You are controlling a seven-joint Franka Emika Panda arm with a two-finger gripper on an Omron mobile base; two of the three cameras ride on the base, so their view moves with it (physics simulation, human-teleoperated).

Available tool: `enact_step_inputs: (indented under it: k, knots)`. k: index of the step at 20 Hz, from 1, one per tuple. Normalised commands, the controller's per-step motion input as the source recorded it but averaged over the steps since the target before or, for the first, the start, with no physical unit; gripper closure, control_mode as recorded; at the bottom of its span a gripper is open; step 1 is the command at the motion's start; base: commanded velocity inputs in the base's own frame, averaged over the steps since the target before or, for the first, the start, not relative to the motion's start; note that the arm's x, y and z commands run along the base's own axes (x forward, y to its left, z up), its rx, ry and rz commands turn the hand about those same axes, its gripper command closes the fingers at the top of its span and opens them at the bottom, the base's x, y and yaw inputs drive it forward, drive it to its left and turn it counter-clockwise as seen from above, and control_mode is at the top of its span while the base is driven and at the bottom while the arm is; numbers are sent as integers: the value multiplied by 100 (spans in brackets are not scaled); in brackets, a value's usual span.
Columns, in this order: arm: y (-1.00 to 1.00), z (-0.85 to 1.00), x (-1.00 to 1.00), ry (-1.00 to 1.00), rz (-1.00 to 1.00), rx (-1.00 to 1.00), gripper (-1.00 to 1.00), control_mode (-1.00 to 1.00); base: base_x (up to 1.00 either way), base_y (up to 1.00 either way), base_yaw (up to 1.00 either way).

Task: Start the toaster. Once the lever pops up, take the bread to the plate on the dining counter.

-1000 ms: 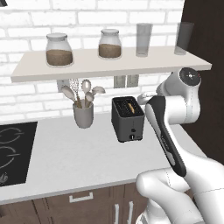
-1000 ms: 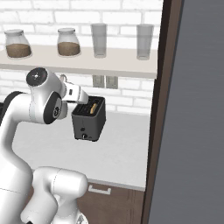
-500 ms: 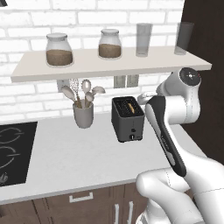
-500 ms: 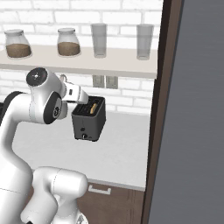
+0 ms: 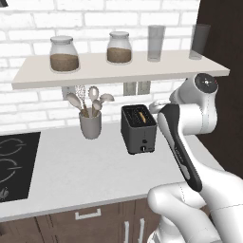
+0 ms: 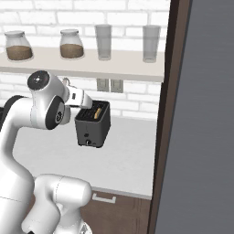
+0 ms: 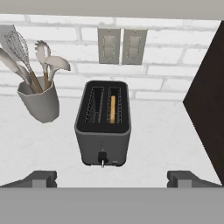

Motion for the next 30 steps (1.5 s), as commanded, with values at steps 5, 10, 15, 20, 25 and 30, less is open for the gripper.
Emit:
enact_step_inputs:
  k: [5, 10, 15, 20, 25, 30]
  knots:
    - [0, 0, 0, 0, 0, 0, -100, -100, 0, 0, 0]
    - [0, 0, 0, 0, 0, 0, -100, -100, 0, 0, 0]
    - [0, 0, 0, 0, 0, 0, -100, -100, 0, 0, 0]
    - [0, 0, 0, 0, 0, 0, -100, -100, 0, 0, 0]
    - [0, 0, 0, 0, 0, 0, -100, -100, 0, 0, 0]
    - [0, 0, 0, 0, 0, 0, -100, -100, 0, 0, 0]
